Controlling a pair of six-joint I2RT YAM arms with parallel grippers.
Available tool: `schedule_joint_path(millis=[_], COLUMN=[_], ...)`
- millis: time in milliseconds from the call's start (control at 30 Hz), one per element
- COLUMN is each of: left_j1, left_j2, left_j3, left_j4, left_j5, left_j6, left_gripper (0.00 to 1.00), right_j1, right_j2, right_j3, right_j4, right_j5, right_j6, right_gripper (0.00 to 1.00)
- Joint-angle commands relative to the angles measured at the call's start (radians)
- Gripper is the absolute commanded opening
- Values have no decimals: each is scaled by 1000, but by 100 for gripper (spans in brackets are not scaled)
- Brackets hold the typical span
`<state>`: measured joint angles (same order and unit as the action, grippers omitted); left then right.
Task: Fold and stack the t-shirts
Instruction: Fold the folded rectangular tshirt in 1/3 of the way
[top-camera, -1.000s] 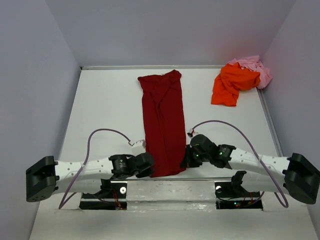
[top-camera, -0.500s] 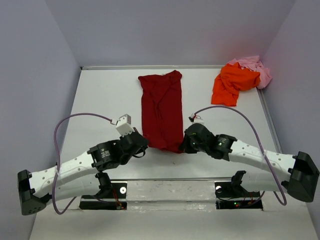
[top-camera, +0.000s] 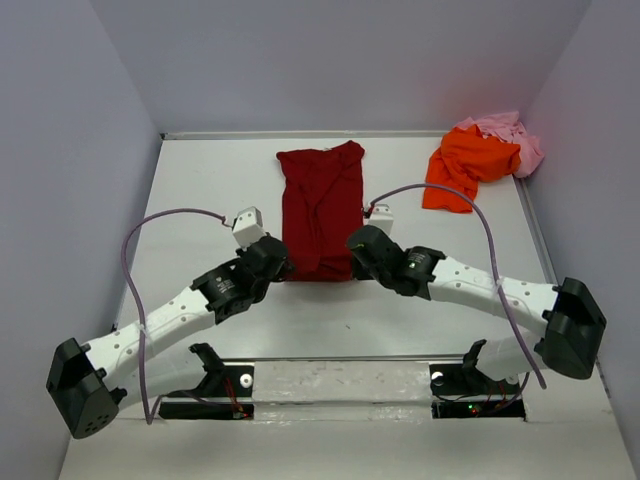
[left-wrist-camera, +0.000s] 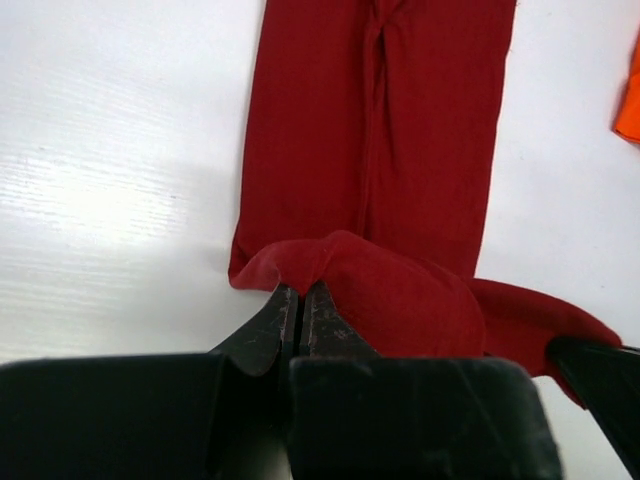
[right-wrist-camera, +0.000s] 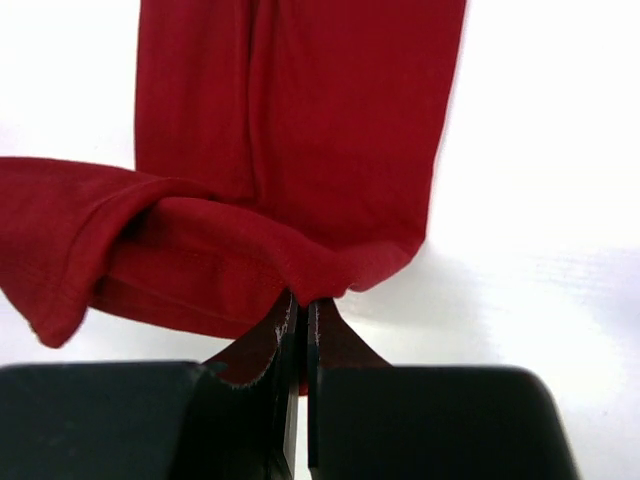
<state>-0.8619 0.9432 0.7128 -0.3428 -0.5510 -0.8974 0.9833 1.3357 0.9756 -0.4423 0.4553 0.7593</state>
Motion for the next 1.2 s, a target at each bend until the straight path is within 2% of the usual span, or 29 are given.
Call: schedule_joint_path(millis=[0, 233, 500, 800, 1167], left_j1=[44, 89, 153, 207, 236], left_j2=[68, 198, 298, 400, 615], left_j3=[40, 106, 152, 172, 221], left_j4=[119, 225, 297, 367, 465], left_j5=[-10, 19, 29, 45, 62], left_j6=[118, 219, 290, 321, 305], left_gripper=[0, 0, 0, 0, 0], right_j1=[-9, -72, -138, -190, -230], right_j2=[60, 161, 261, 404, 571], right_j3=[99, 170, 235, 330, 403], right_j4=[23, 96, 146, 186, 202], right_j5=[130, 187, 201, 161, 135], right_j6=[-81, -219, -273, -331, -319], right_gripper=[0, 0, 0, 0, 0])
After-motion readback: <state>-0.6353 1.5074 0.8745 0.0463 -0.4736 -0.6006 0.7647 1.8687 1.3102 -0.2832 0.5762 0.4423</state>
